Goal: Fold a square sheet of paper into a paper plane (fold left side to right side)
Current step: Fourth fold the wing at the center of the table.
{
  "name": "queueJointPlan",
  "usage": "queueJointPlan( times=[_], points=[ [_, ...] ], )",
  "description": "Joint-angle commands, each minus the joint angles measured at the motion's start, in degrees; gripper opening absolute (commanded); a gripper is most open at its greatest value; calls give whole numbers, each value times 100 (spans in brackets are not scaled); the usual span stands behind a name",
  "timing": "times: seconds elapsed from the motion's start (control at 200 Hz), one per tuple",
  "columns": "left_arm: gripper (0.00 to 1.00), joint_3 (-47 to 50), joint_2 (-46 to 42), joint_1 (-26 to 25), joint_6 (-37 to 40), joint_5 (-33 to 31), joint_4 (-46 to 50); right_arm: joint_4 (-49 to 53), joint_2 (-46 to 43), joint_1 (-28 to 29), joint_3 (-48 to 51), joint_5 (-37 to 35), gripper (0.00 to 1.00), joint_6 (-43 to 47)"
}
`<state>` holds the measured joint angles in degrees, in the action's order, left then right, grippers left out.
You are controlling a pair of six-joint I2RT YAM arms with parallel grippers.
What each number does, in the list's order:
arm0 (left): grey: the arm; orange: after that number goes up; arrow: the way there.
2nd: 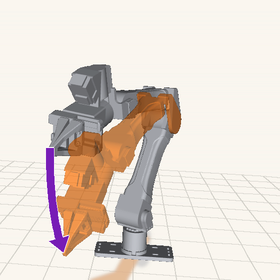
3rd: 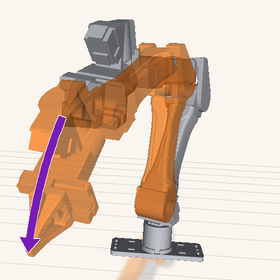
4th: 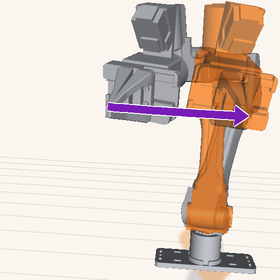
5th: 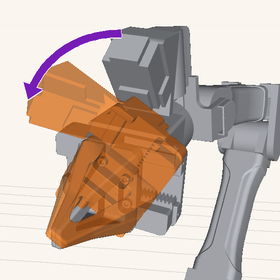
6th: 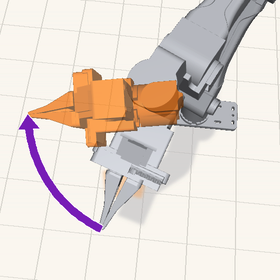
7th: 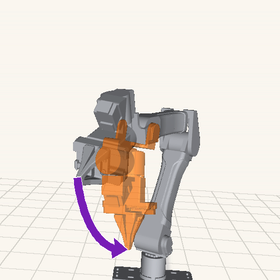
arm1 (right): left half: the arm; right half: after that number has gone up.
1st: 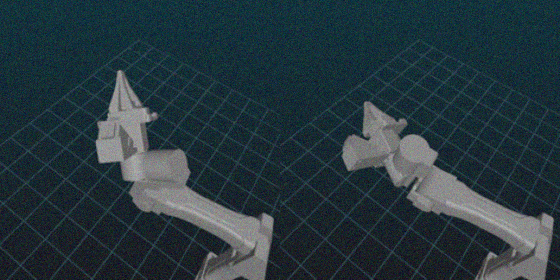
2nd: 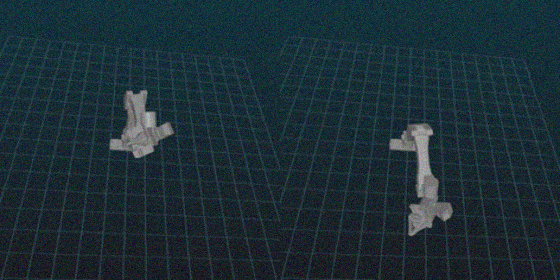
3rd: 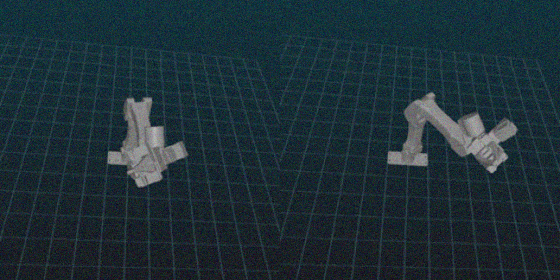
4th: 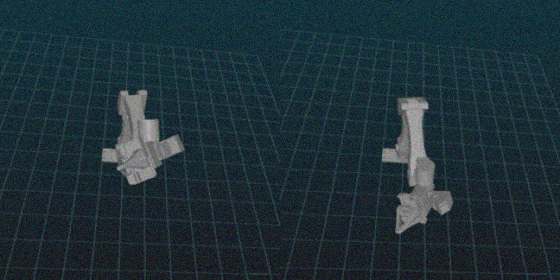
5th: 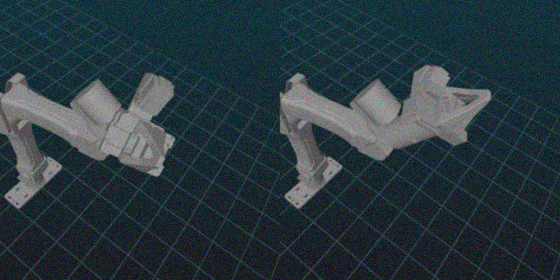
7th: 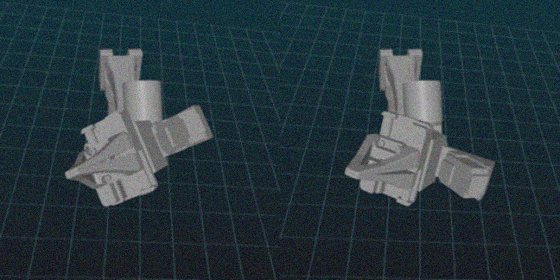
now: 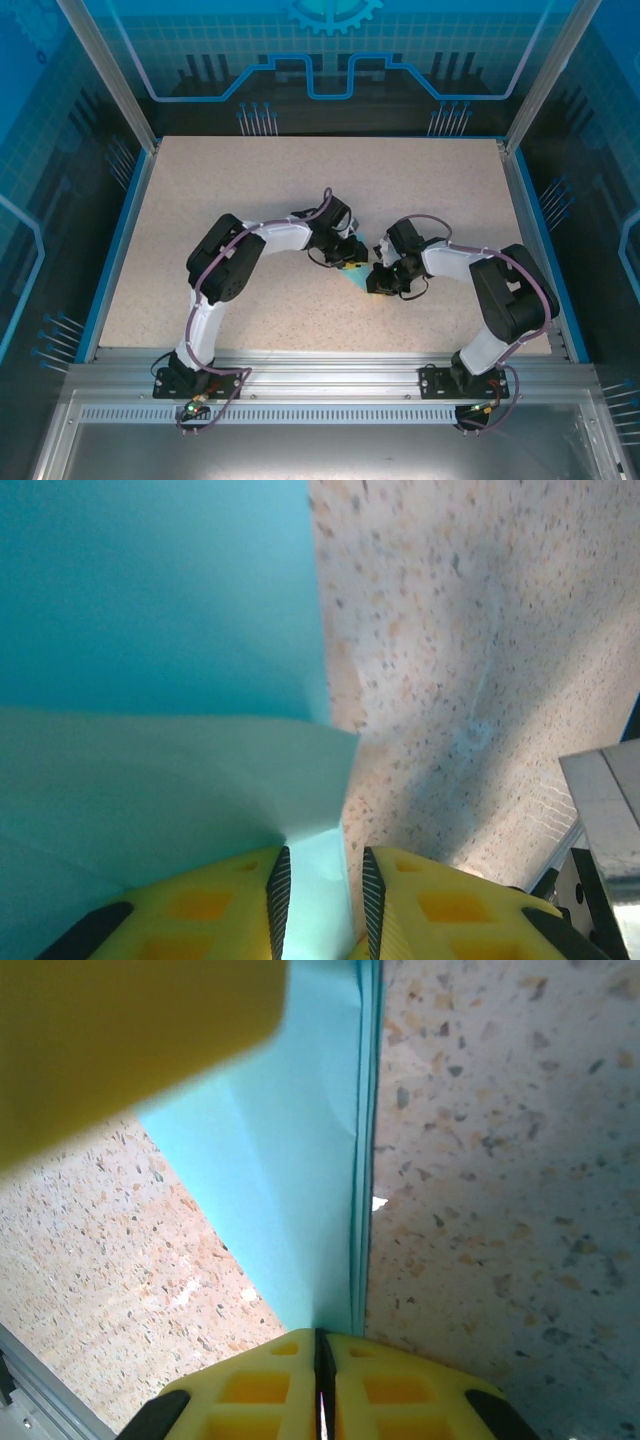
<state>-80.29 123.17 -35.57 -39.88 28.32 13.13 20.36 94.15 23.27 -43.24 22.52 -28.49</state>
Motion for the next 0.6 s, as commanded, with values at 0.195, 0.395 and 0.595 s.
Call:
queueJointPlan(
  times=[0.195, 0.395, 0.595],
  points=[
    [31, -752, 553, 619, 550, -687, 891, 759, 302, 79, 290, -987, 11, 36],
    [31, -1127, 851, 857, 596, -607, 1036, 750, 286, 85, 307, -979, 11, 33],
    [32, -1206, 752, 964, 652, -712, 1146, 725, 265, 86, 329, -978, 11, 27]
  ],
)
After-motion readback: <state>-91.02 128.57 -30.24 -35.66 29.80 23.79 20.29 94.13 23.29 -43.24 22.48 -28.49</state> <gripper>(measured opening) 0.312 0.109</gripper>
